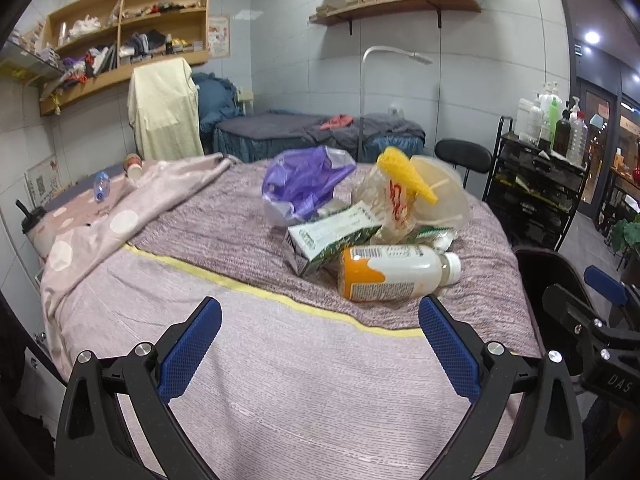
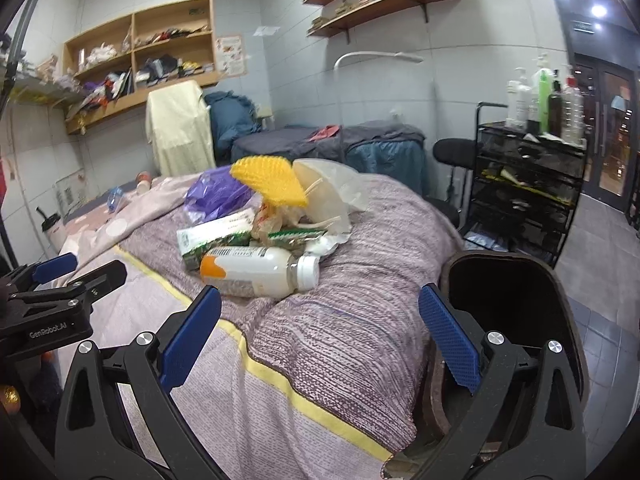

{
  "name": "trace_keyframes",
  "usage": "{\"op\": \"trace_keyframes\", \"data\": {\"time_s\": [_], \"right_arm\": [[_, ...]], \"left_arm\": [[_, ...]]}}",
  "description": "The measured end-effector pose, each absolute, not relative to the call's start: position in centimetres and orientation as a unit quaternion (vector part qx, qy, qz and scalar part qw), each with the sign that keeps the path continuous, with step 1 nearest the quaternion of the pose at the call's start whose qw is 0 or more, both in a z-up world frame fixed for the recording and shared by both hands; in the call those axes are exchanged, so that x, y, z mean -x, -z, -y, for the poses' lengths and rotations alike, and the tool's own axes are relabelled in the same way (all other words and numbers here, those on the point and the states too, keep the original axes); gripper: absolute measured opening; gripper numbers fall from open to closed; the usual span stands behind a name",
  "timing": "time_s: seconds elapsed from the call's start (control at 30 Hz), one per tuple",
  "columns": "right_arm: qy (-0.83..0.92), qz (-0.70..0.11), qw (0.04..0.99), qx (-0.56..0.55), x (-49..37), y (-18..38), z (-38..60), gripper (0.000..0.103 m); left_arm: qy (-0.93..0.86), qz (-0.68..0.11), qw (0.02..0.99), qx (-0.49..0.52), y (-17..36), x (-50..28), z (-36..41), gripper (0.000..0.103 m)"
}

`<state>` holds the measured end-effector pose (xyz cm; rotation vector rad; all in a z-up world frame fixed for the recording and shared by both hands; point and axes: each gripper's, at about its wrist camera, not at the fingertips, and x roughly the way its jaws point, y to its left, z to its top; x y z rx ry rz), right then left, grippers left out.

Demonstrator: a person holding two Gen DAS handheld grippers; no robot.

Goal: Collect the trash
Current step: 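Grasp the green milk carton with the left tool while the right tool grasps the yellow foam net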

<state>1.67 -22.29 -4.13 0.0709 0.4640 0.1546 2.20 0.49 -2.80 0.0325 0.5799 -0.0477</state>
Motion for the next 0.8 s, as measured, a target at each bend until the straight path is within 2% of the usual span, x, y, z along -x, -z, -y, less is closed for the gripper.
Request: {"op": "trace_keyframes", "data": {"time_s": [0.27, 0.4, 0.53, 0.8], "right_arm": [[-0.103, -0.270, 0.957, -0.005, -7.2, 4.2, 22.0, 0.097], [-0.126, -0.274, 0.954, 0.004, -10.4, 3.6, 21.4, 0.090], [-0.159, -0.272, 0.949, 0.005, -13.3, 2.5, 20.1, 0.089], [-0.159, -0.255, 0.949, 0.097, -17.6, 1.6, 14.7, 0.078]], "left_arm": [[0.057, -0.337, 0.939, -0.020, 4.1, -5.9, -2.4, 0.097], [0.072, -0.340, 0.937, -0.027, 3.4, -7.9, -2.8, 0.097], [0.082, -0.334, 0.938, -0.040, 2.7, -9.7, -2.5, 0.097], [0.117, -0.366, 0.917, -0.103, 3.9, -14.1, -1.8, 0.095]]}}
